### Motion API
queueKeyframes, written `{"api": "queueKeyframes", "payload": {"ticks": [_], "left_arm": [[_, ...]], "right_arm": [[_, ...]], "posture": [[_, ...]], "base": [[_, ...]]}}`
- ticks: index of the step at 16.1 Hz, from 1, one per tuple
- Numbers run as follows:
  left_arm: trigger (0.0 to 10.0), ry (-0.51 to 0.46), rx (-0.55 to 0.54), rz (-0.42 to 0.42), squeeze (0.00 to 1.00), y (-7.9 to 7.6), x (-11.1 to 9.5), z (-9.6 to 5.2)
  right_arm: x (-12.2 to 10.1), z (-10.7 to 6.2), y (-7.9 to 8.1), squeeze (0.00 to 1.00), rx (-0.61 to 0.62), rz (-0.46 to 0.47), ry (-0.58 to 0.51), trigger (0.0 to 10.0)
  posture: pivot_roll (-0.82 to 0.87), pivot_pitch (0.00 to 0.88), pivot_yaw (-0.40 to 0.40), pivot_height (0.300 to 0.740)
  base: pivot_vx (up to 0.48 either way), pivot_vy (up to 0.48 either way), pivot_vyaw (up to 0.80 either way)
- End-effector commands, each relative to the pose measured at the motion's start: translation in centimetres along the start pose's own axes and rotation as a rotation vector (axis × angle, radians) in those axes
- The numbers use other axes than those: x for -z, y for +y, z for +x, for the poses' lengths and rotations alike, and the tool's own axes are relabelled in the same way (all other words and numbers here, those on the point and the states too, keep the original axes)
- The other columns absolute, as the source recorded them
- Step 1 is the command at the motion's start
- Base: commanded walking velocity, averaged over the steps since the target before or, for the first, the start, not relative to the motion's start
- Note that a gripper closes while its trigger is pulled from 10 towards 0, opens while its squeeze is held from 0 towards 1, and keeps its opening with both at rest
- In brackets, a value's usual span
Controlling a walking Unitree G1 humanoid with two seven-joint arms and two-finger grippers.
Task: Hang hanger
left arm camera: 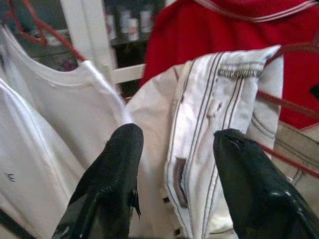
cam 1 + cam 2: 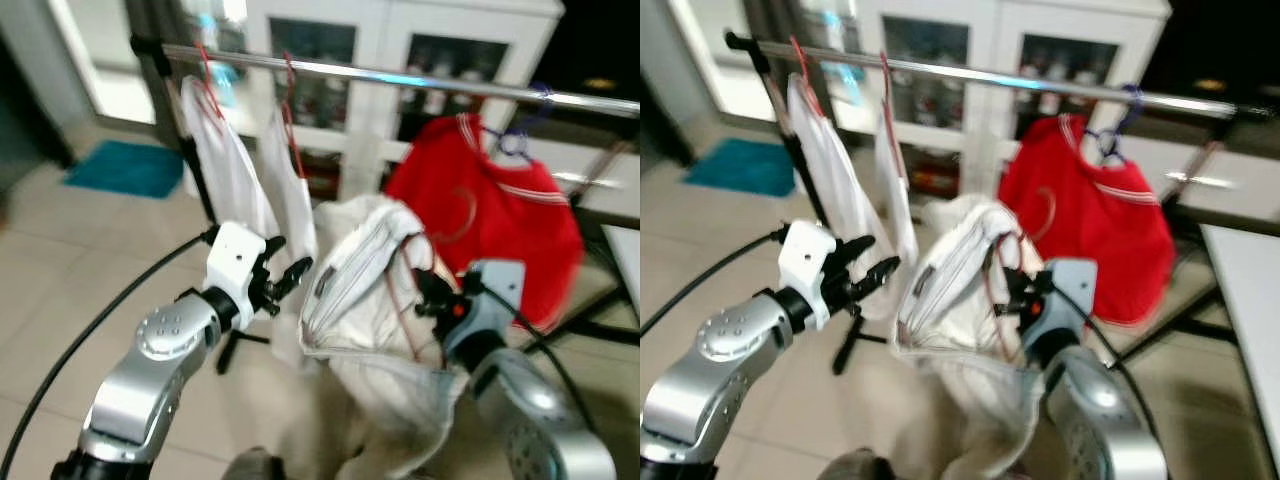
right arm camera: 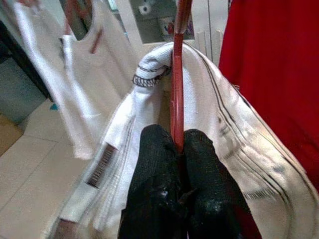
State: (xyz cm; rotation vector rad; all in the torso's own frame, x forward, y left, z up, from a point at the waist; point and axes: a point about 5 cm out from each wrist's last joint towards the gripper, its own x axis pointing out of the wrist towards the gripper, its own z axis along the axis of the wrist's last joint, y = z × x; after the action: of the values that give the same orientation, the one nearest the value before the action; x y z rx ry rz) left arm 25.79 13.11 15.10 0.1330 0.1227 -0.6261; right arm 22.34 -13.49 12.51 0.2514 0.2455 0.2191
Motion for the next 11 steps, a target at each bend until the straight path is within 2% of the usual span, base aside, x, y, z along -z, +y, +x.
{"api": "queueKeyframes", "payload": {"ticks": [1, 6, 11], "left_arm": [[10.0, 0.007, 0.01, 0.003, 0.0, -0.3, 0.06, 0.0], [10.0, 0.007, 0.015, 0.003, 0.0, -0.43, 0.09, -0.06], [10.0, 0.01, 0.014, 0.002, 0.0, -0.51, 0.17, -0.21]], "right_arm": [[-1.19, -0.23, 0.21, 0.0, -0.02, -0.01, -0.055, 0.0], [-1.16, -0.38, 0.24, 0.0, -0.024, -0.011, -0.047, 0.0], [-1.17, -0.32, 0.52, 0.0, -0.056, -0.021, -0.042, 0.0]], "posture": [[-0.01, 0.057, -0.019, 0.74], [-0.02, 0.06, -0.023, 0.74], [-0.01, 0.057, -0.028, 0.74]], "base": [[-0.266, 0.0, -0.43], [-0.269, 0.0, -0.42], [-0.267, 0.0, 0.0]]}}
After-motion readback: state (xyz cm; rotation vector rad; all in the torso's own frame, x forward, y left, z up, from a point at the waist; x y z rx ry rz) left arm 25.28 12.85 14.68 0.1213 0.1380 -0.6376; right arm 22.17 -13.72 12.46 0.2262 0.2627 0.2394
